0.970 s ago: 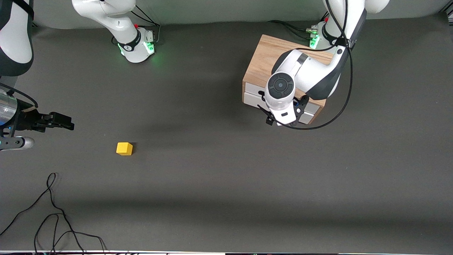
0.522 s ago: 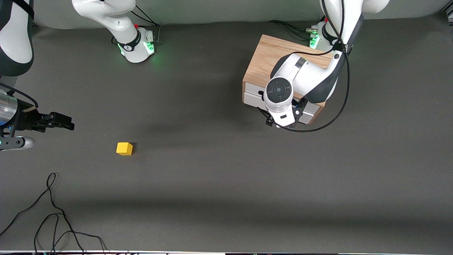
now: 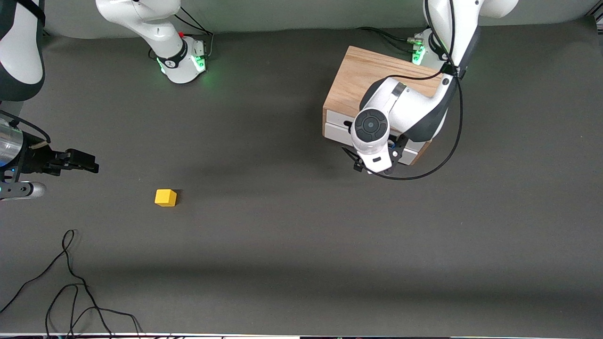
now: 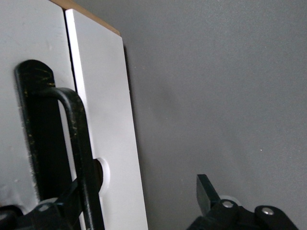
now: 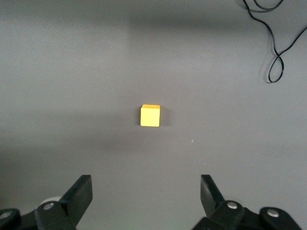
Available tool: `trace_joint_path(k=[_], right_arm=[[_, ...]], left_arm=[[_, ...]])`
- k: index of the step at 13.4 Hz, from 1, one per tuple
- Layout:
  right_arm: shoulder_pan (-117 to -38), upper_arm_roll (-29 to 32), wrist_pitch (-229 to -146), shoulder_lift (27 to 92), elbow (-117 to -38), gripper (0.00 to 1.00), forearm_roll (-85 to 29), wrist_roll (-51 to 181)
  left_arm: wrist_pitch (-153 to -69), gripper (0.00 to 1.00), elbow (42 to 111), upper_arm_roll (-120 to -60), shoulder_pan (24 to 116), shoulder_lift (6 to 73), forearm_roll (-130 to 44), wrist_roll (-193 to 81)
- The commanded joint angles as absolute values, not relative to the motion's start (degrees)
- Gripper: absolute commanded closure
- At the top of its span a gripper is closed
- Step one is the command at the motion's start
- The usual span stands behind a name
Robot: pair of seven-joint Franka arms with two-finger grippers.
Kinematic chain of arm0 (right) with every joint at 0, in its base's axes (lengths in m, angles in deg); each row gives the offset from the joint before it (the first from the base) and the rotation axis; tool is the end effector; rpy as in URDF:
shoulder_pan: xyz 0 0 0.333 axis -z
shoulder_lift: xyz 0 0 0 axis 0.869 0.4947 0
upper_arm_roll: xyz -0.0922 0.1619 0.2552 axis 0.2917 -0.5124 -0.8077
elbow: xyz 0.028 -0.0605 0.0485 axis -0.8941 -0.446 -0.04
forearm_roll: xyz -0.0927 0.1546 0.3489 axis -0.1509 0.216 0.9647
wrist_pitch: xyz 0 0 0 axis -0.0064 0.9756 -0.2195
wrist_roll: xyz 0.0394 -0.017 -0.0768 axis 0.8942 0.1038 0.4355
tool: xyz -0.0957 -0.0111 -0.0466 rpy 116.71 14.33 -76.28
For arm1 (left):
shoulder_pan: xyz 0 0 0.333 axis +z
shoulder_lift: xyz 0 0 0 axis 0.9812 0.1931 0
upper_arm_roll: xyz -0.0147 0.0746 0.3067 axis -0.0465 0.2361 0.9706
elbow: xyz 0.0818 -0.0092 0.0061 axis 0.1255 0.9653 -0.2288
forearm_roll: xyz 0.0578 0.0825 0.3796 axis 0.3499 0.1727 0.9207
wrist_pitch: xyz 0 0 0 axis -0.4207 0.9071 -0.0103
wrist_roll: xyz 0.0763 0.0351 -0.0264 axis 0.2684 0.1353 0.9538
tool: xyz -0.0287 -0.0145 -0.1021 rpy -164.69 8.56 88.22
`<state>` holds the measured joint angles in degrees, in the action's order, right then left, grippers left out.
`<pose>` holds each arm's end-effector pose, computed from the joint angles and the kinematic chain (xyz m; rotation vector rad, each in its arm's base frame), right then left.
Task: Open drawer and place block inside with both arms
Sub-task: 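Pull the drawer handle outward with the left gripper to open drawer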
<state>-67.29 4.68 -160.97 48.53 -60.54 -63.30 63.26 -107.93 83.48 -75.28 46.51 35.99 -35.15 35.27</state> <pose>0.6149 -0.0044 0.5671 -3.1349 -0.0488 0.1335 0.4897 -0.3505 0.2917 -2.4819 -1.5016 0.2011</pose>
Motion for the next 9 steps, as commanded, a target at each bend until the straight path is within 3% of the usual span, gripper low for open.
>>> trace_joint_path(k=[1,5,9], right_arm=[[-67.29,4.9,-160.42,48.7,-59.99,0.0,-62.84,63.53],[-67.29,4.81,-160.42,48.7,-59.99,0.0,-62.67,63.36],[-67.29,4.9,-160.42,48.52,-59.81,0.0,-62.58,63.36]], left_arm=[[-107.82,0.0,78.72,-74.87,46.17,39.14,-34.47,36.07],[-107.99,0.0,76.52,-74.87,46.35,40.72,-34.12,36.16],[-107.9,0.0,69.94,-74.43,46.44,45.46,-34.03,36.07]])
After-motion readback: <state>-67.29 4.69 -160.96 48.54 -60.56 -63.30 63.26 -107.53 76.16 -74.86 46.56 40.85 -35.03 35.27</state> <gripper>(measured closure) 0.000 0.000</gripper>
